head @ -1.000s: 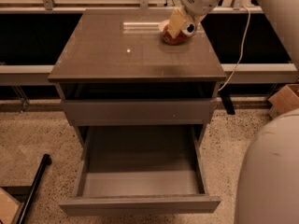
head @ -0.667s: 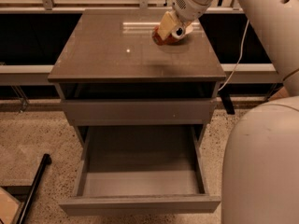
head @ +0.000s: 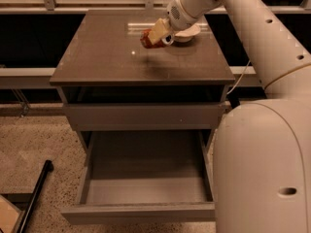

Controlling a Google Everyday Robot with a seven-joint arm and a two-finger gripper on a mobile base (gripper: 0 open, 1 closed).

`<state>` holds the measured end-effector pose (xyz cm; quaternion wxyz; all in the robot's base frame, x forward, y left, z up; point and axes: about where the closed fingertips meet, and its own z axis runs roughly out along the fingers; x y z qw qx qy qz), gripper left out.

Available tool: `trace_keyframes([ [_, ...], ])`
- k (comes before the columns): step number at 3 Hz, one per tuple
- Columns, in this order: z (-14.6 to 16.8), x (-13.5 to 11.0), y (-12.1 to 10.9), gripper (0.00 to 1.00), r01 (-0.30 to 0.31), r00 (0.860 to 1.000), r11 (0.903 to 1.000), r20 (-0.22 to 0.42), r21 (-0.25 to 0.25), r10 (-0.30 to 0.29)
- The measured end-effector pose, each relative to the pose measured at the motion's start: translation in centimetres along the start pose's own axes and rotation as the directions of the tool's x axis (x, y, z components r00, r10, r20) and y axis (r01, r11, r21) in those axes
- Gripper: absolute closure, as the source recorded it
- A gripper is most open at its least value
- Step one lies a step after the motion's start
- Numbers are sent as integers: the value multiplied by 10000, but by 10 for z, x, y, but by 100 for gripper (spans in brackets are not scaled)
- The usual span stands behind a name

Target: Pick coke can from middle drawer and place on counter

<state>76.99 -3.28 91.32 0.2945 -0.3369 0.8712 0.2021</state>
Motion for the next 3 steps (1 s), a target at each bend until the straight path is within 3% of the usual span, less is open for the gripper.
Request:
trace_keyframes([
  [1, 22, -16, 7, 96, 223, 9978, 9972, 637, -720, -177],
  [2, 45, -31, 17, 78, 522, 9936, 9902, 1063, -1293, -384],
  [3, 49, -29, 18, 47, 502, 9944, 9901, 992, -1314, -372],
])
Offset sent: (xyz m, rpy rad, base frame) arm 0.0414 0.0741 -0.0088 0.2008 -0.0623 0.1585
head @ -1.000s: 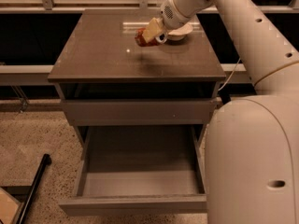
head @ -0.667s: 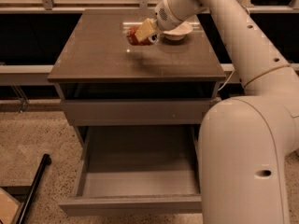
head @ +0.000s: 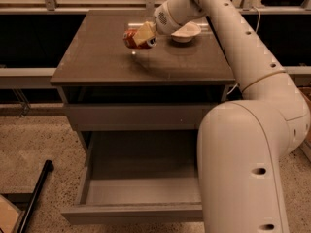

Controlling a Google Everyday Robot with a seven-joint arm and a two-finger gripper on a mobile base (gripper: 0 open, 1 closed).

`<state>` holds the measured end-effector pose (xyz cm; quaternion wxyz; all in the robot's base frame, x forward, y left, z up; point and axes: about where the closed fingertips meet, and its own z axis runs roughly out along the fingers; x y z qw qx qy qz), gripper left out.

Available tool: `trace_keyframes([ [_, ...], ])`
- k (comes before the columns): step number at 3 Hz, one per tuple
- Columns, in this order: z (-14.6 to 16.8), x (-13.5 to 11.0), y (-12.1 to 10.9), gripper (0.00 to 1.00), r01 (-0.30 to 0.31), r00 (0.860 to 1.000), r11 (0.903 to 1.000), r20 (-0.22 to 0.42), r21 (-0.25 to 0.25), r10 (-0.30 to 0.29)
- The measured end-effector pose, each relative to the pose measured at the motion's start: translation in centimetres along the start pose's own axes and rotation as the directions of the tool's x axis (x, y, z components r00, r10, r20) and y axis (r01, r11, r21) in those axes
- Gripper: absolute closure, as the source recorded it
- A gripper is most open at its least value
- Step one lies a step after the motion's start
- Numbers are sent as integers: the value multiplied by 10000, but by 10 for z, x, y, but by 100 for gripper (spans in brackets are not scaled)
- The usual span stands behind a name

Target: Pick coke can from middle drawer and place on counter

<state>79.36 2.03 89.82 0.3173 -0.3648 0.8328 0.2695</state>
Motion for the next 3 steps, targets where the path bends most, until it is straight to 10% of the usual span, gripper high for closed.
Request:
trace_keyframes([
  [2, 8, 2, 2, 2, -5, 10000, 10000, -69, -85, 5],
  [3, 9, 2, 2, 0, -5, 10000, 9999, -82, -101, 4],
])
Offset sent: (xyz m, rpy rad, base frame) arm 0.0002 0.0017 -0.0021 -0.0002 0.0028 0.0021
